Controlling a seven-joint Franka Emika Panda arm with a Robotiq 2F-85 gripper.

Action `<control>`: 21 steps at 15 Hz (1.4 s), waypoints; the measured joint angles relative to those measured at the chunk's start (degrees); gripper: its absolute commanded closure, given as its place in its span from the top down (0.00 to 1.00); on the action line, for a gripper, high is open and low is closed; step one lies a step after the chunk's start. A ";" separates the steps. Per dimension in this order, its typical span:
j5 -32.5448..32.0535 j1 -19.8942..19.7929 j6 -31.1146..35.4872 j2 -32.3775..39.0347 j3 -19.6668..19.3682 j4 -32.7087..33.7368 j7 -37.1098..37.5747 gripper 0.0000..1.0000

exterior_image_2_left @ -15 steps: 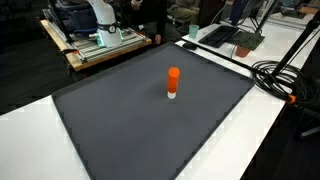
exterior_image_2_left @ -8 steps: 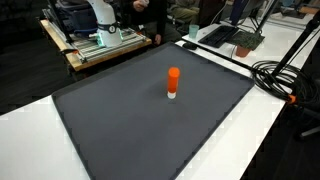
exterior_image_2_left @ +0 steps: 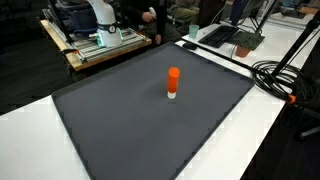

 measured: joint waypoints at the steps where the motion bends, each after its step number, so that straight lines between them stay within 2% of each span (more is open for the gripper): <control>1: -2.55 -0.01 0.00 1.83 0.67 0.22 0.02 1.00; 7: -18.35 0.50 -2.09 13.88 3.60 2.69 0.37 1.00; 13: -32.51 4.15 -8.31 22.43 3.82 3.75 0.28 1.00; 15: -34.54 5.09 -9.48 23.79 3.83 4.07 0.31 1.00; 21: -35.13 6.07 -9.94 24.55 3.51 4.40 -0.97 1.00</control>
